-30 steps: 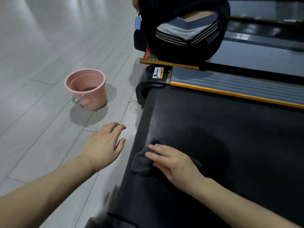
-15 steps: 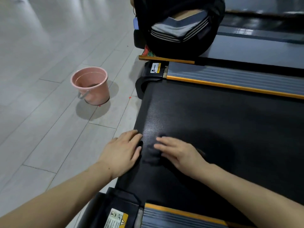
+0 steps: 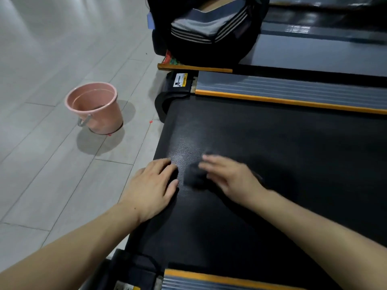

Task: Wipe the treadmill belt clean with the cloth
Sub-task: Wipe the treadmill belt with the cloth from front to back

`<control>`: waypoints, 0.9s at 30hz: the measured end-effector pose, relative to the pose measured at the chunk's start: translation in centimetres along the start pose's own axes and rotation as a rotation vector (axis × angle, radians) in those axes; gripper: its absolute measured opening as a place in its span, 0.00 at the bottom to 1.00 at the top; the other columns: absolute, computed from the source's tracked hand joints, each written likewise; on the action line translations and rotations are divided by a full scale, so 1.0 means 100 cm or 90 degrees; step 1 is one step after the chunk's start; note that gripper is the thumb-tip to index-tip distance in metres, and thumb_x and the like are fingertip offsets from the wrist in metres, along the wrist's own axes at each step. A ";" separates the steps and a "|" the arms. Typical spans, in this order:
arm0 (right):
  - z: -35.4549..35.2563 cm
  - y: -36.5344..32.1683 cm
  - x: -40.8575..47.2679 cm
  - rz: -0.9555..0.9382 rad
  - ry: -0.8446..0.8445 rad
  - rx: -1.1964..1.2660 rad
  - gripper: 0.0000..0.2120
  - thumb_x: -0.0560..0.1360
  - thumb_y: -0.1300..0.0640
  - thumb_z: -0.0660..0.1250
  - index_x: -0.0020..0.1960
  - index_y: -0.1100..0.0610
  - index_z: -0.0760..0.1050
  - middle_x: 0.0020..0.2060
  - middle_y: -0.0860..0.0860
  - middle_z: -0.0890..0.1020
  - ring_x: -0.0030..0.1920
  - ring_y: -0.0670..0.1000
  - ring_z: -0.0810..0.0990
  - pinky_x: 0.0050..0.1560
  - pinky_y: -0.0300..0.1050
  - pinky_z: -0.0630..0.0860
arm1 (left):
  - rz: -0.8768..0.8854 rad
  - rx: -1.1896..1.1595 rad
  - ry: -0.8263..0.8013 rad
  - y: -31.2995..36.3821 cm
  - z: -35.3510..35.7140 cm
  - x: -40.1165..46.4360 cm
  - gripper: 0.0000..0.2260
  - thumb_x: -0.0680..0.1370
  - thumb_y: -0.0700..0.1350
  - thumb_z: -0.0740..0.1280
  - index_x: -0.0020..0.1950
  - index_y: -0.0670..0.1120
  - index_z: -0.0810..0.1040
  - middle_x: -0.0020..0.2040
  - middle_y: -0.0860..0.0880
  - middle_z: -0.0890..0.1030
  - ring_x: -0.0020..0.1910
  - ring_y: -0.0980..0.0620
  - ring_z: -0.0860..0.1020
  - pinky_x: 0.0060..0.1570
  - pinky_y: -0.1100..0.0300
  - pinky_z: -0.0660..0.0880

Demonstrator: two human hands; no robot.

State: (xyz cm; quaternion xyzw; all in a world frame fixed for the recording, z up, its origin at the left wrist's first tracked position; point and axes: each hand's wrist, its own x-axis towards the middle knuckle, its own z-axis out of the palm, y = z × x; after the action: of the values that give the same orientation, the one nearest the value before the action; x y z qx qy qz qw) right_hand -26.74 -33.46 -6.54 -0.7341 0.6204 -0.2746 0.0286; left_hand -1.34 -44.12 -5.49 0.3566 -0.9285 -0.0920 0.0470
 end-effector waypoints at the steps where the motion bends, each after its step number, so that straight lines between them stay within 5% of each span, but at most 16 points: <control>1: -0.003 -0.009 -0.021 -0.043 -0.033 0.022 0.15 0.81 0.51 0.65 0.67 0.49 0.77 0.70 0.46 0.75 0.70 0.47 0.73 0.70 0.44 0.70 | 0.002 0.000 0.005 0.001 0.002 0.002 0.21 0.81 0.60 0.52 0.69 0.55 0.72 0.72 0.54 0.71 0.72 0.50 0.68 0.67 0.49 0.70; 5: -0.013 0.015 -0.020 -0.116 -0.094 0.012 0.15 0.82 0.51 0.63 0.68 0.47 0.76 0.70 0.45 0.74 0.70 0.45 0.72 0.68 0.46 0.73 | -0.005 0.004 0.033 0.017 0.005 0.016 0.22 0.80 0.60 0.52 0.68 0.54 0.74 0.70 0.54 0.73 0.71 0.51 0.70 0.69 0.49 0.67; 11: -0.031 0.099 0.058 0.183 0.059 -0.087 0.15 0.79 0.51 0.65 0.66 0.46 0.78 0.68 0.47 0.77 0.68 0.50 0.76 0.67 0.52 0.73 | 0.027 0.014 0.026 0.048 0.010 0.020 0.22 0.80 0.60 0.53 0.69 0.55 0.74 0.71 0.55 0.73 0.72 0.52 0.69 0.69 0.50 0.67; 18: -0.031 0.008 -0.076 -0.094 -0.081 0.029 0.14 0.82 0.53 0.64 0.66 0.52 0.78 0.69 0.50 0.76 0.69 0.49 0.74 0.71 0.45 0.69 | 0.064 0.046 0.031 0.048 0.014 0.017 0.20 0.80 0.58 0.55 0.65 0.52 0.76 0.68 0.52 0.75 0.68 0.47 0.73 0.66 0.48 0.70; 21: -0.036 0.032 -0.061 -0.140 -0.093 0.028 0.14 0.82 0.52 0.64 0.66 0.50 0.79 0.68 0.48 0.77 0.68 0.48 0.75 0.68 0.45 0.72 | 0.068 0.060 0.037 0.053 0.015 0.025 0.19 0.80 0.58 0.56 0.65 0.53 0.76 0.69 0.52 0.75 0.69 0.48 0.72 0.67 0.48 0.69; 27: -0.062 0.127 0.027 0.196 0.031 -0.110 0.16 0.80 0.49 0.63 0.67 0.44 0.76 0.70 0.46 0.75 0.69 0.50 0.74 0.65 0.53 0.74 | 0.090 0.068 0.021 0.076 0.016 0.024 0.18 0.80 0.59 0.56 0.65 0.55 0.75 0.70 0.53 0.74 0.70 0.49 0.71 0.67 0.49 0.69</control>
State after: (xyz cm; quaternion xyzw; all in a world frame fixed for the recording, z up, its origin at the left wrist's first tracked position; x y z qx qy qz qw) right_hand -40.62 -37.06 -5.19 -0.6234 0.7471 -0.2306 -0.0079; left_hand -8.31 -39.97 -5.44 0.2937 -0.9540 -0.0332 0.0497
